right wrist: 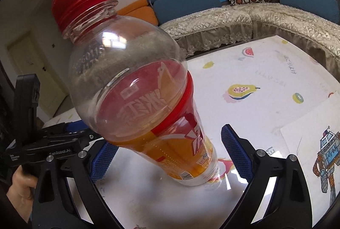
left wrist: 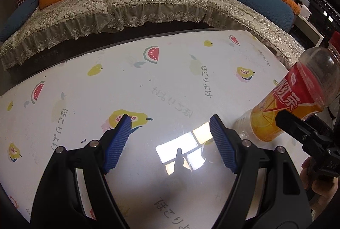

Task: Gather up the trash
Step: 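Grasp the orange-labelled drink bottle with the right gripper and lift it, then carry the drink bottle with the right gripper over the bin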

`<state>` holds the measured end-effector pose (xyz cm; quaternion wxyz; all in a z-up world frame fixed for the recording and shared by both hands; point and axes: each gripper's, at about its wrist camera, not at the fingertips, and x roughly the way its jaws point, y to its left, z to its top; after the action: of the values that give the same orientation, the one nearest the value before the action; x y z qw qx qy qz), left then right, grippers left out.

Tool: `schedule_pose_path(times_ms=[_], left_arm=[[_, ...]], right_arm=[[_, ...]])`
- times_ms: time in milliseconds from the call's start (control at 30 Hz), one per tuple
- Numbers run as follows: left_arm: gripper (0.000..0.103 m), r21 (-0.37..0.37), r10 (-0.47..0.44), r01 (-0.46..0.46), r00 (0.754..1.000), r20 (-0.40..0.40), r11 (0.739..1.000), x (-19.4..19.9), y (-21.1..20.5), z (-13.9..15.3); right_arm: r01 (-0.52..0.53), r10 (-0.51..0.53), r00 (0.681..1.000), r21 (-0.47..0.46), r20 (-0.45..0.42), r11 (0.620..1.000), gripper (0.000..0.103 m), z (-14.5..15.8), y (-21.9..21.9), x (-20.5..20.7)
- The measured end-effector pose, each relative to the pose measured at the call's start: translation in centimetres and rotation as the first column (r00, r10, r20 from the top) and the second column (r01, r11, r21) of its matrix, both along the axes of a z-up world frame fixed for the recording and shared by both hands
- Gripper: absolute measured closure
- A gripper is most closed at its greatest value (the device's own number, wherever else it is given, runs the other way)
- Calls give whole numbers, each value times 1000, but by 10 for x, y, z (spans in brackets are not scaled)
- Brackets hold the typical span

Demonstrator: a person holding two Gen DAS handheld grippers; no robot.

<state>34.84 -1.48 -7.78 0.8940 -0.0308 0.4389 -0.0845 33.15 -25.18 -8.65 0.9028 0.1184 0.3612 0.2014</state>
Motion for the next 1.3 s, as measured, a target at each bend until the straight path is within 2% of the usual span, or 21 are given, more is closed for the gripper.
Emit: schedule_pose_path(times_ms=[100, 167, 300, 367, 400, 433, 567, 600, 733, 967, 1133, 1300], left_arm=[[29, -3, 1, -1, 1000, 7, 1000, 2, 2, 0], [29, -17, 0, 0, 1000, 1, 1000, 3, 3, -2], [29, -15, -3, 3, 1000, 0, 1000, 3, 4, -4], [33, -15, -6, 6, 1000, -1, 1000, 3, 5, -4], [39, -14, -9, 9, 1000, -2, 1000, 3, 4, -4], [41, -11, -9, 9, 1000, 0, 1000, 2, 5, -3], [41, -3, -21, 21, 1000, 12, 1000, -4, 4, 2], [41, -1, -26, 26, 1000, 14, 1000, -6, 2, 4], [41, 1, -38, 38, 999, 12, 999, -18, -1, 7], [41, 9, -78, 78, 997, 13, 997, -59, -18, 18], [41, 0, -125, 125, 992, 15, 992, -100, -41, 28], [41, -17, -159, 159, 987, 16, 987, -155, -65, 40]], right_arm=[[-10, 10, 1000, 3, -7, 1000, 12, -1, 3, 1], [-17, 17, 1000, -10, -15, 1000, 34, -4, 4, 5], [-5, 5, 1000, -14, -17, 1000, 36, -6, 5, 7], [-1, 1, 1000, -25, -11, 1000, 38, -6, 6, 6], [-6, 6, 1000, -30, -7, 1000, 39, -5, 6, 5], [-3, 2, 1000, -42, -5, 999, 39, -5, 7, 3], [-7, 7, 1000, -22, -13, 1000, 42, -4, 3, -5], [-25, 26, 999, -13, 21, 1000, 43, -3, 2, -7], [-48, 48, 999, 14, 6, 999, 45, 4, -2, -22], [-64, 65, 998, 79, -13, 995, 46, 26, -25, -70], [-61, 62, 998, 67, -19, 996, 46, 37, -46, -121], [-14, 18, 999, 98, -43, 995, 46, 39, -84, -184]])
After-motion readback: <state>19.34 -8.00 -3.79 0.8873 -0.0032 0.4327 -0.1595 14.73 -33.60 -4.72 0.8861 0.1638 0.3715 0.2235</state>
